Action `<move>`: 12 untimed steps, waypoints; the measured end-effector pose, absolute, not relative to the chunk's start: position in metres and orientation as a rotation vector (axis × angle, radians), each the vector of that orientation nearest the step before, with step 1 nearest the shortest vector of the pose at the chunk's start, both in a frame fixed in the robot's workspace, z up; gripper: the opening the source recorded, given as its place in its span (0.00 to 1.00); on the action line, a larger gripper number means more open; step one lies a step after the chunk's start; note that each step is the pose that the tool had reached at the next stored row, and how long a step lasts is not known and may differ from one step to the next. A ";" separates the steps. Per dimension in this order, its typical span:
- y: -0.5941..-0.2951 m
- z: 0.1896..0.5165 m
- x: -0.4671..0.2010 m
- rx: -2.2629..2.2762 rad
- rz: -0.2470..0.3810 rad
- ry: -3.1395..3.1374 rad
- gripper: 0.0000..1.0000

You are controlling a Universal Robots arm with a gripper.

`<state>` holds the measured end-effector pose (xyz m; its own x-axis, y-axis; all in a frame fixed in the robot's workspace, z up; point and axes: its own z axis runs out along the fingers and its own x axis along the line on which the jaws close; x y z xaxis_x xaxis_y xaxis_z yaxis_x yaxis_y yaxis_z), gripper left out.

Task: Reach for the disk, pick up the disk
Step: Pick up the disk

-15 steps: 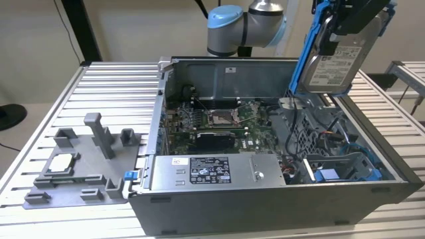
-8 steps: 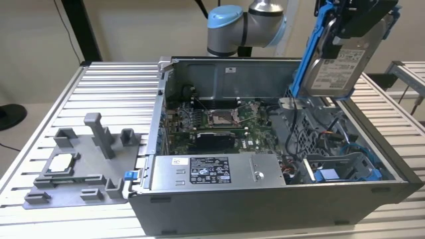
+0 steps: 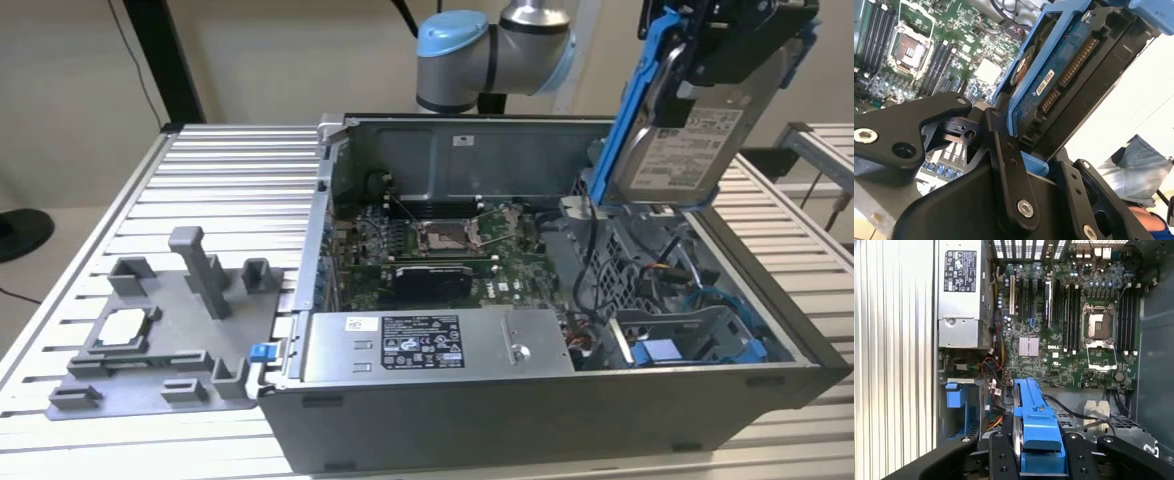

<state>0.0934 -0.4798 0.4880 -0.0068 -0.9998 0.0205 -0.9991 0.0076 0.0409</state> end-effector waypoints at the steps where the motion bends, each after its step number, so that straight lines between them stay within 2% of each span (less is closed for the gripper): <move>1: -0.482 0.488 0.093 2.182 -0.024 -2.198 0.00; 12: -0.511 0.488 0.094 2.179 -0.031 -2.194 0.00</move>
